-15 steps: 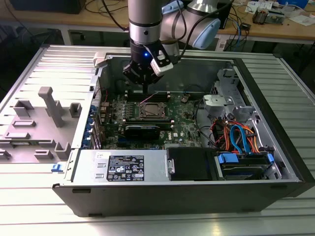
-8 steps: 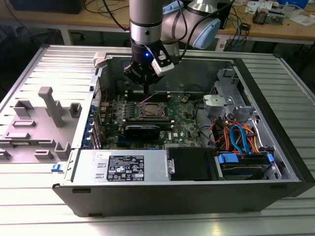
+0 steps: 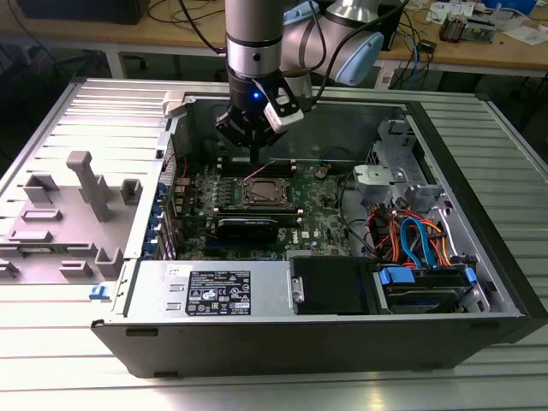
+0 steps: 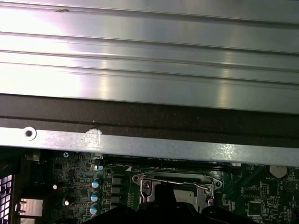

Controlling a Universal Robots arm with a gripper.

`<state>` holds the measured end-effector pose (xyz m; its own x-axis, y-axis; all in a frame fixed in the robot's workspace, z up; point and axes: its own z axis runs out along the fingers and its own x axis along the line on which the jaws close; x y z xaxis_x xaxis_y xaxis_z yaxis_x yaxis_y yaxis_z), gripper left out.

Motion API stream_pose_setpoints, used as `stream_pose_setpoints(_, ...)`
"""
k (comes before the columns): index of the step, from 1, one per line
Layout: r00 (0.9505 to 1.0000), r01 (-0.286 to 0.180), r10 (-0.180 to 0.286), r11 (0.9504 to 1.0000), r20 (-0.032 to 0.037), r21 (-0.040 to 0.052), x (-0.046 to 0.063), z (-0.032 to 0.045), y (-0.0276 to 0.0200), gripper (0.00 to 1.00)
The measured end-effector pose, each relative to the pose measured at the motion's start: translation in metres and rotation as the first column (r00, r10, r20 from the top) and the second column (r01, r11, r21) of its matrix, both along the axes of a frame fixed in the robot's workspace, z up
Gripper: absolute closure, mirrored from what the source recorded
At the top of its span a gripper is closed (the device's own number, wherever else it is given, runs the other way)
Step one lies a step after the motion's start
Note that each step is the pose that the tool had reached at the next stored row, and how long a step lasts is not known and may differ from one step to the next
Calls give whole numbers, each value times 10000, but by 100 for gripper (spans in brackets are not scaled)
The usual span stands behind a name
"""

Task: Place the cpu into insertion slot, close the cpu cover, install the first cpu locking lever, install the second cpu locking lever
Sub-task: 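Install the first cpu locking lever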

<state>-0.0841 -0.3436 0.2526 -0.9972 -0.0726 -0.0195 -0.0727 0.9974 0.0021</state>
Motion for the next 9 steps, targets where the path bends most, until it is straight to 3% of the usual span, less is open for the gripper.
stream_pose_setpoints(9, 10000, -1, 1, 10000, 2, -27, 3, -3, 1, 88)
